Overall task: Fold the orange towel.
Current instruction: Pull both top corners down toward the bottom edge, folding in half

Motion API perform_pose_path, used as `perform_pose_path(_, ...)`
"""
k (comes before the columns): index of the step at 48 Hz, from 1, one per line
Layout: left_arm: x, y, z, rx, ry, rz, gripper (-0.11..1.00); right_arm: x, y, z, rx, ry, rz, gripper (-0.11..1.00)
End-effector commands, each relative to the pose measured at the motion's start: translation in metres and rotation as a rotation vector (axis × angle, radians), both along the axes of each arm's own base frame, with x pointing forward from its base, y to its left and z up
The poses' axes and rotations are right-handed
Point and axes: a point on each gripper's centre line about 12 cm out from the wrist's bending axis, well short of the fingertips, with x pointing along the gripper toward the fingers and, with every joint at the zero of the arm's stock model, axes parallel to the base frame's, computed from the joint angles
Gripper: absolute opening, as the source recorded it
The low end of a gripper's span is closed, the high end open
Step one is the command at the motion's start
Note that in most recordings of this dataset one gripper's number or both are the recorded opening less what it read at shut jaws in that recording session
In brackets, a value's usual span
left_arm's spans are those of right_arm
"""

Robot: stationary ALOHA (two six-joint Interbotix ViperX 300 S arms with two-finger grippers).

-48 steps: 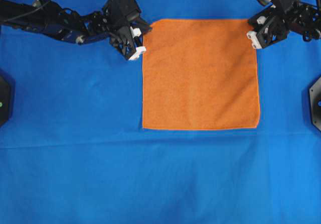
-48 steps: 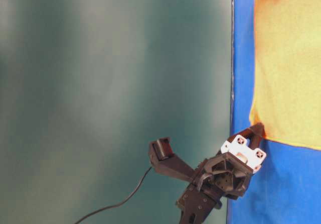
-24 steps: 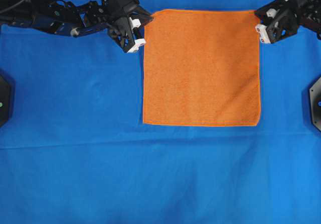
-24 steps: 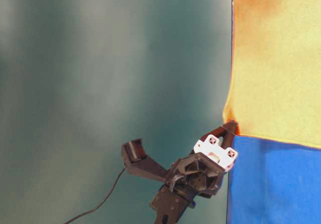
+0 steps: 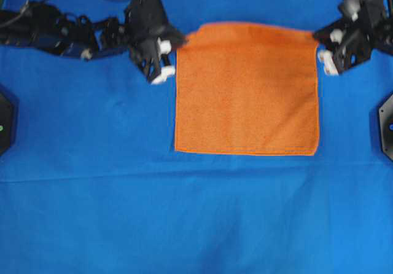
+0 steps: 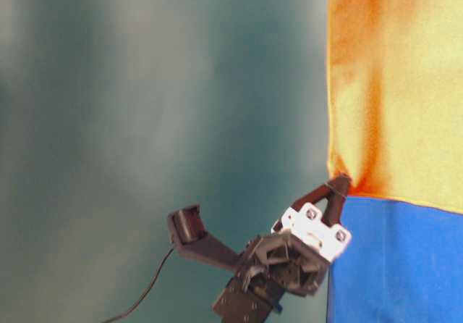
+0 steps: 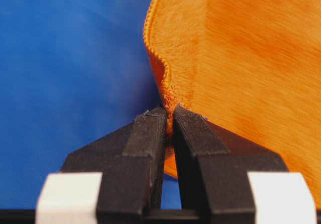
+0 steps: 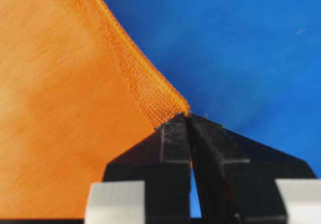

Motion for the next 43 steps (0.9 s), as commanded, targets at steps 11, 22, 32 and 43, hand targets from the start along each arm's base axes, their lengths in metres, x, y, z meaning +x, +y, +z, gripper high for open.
perform_pose_path(11, 0.0, -0.064, 0.009, -0.001, -0.01, -0.155, 0.01, 0.006, 0.058, 0.003, 0.128, 0.004, 0.133, 0.01)
perform_pose_path(22, 0.002, -0.103, 0.003, -0.023, 0.025, -0.25, 0.01, 0.008, 0.095, -0.005, 0.243, 0.067, 0.202, 0.01)
perform_pose_path(32, 0.002, -0.137, -0.001, -0.058, 0.046, -0.316, 0.01, 0.011, 0.12, -0.009, 0.306, 0.079, 0.245, 0.01)
perform_pose_path(43, 0.001, -0.158, -0.004, -0.07, 0.055, -0.362, 0.01, 0.013, 0.139, -0.013, 0.349, 0.103, 0.285, 0.01)
